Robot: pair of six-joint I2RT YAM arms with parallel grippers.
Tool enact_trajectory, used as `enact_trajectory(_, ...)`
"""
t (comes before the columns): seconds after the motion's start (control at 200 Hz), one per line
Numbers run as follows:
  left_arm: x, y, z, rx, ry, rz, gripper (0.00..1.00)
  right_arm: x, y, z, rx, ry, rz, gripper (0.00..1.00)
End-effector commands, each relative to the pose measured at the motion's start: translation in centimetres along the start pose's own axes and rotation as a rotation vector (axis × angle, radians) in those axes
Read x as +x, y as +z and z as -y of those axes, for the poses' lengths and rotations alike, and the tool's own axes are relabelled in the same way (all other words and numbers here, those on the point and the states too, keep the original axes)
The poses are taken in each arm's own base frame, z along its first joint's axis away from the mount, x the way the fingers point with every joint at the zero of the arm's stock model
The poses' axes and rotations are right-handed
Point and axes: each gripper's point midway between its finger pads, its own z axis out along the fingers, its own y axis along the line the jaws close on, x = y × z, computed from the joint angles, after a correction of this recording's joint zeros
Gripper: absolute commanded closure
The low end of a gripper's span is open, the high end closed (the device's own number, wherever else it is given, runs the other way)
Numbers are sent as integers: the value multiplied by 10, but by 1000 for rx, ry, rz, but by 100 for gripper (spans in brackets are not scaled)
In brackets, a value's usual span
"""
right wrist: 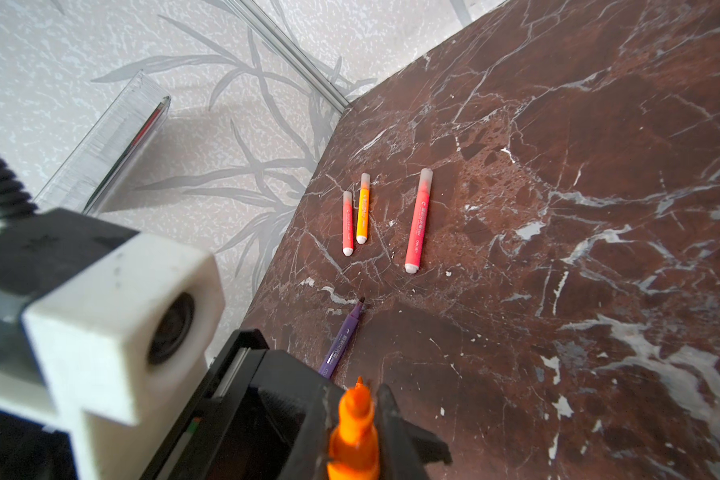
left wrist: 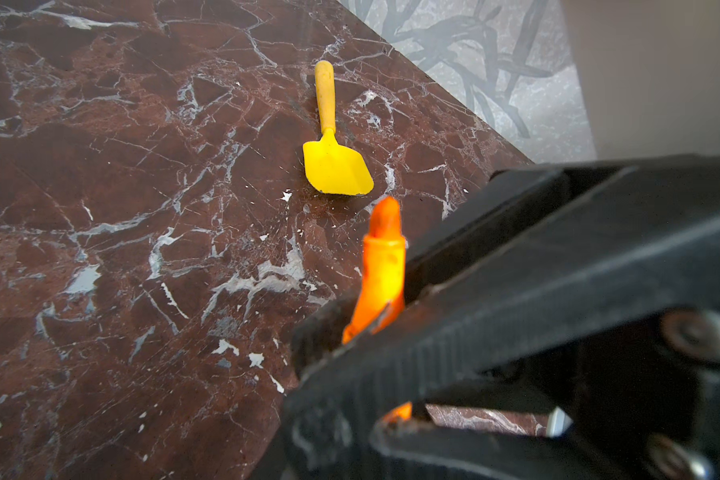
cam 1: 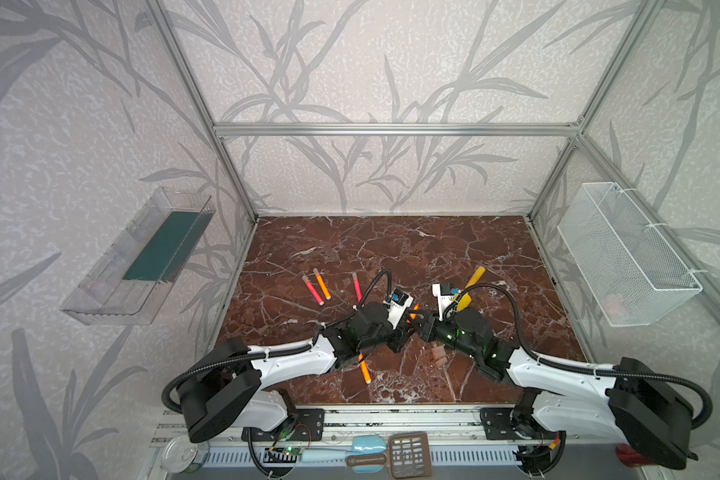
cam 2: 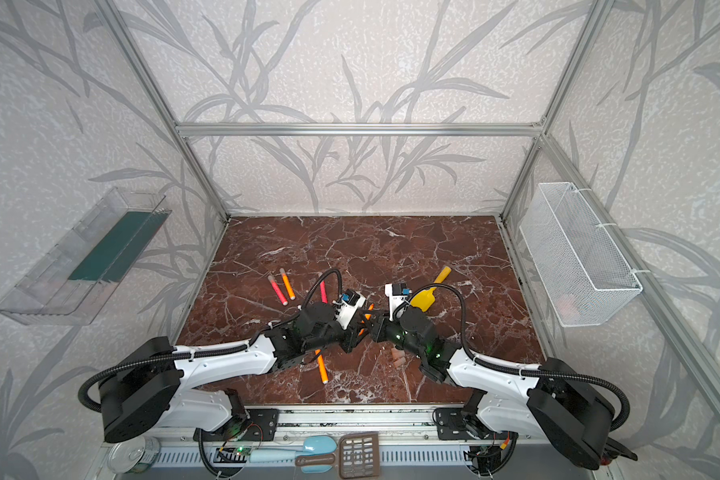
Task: Insert the pens into the pen caps
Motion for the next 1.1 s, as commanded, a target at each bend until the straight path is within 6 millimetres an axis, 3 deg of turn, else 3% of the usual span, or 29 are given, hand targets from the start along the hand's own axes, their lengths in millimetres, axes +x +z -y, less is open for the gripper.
enact_trajectory(0.0, 0, 1, 0, 0, 17, 21, 68, -9, -3, -10, -27, -25, 38, 100)
enact_trajectory(0.305, 7, -2, -3, -6, 10, 19, 74, -10, -2, -8, -12, -27, 42, 100)
enact_trajectory(0.435, 5, -4, -4, -9, 8, 37, 92, -5, 2, -6, -11, -25, 26, 100)
enact_trajectory(0.47, 4, -5, -5, -19, 3, 46, 100, -4, 3, -6, -13, -24, 21, 94)
enact_trajectory(0.565, 1, -10, -19, -105, -19, 52, 100, -5, 5, -7, -4, -32, 12, 72)
enact_trajectory(0.7, 3, -27, -64, -355, -91, 63, 100, -3, 0, 9, 82, -80, 0, 48)
enact_trajectory(0.85, 29, -56, -94, -520, -159, 34, 100, 5, -15, 34, 210, -114, -34, 40)
enact_trajectory(0.995, 21, -82, -99, -570, -183, 80, 100, 20, -36, 52, 285, -111, -72, 40)
enact_trajectory(1.095, 22, -81, -86, -471, -204, 123, 100, 37, -55, 65, 341, -110, -111, 41)
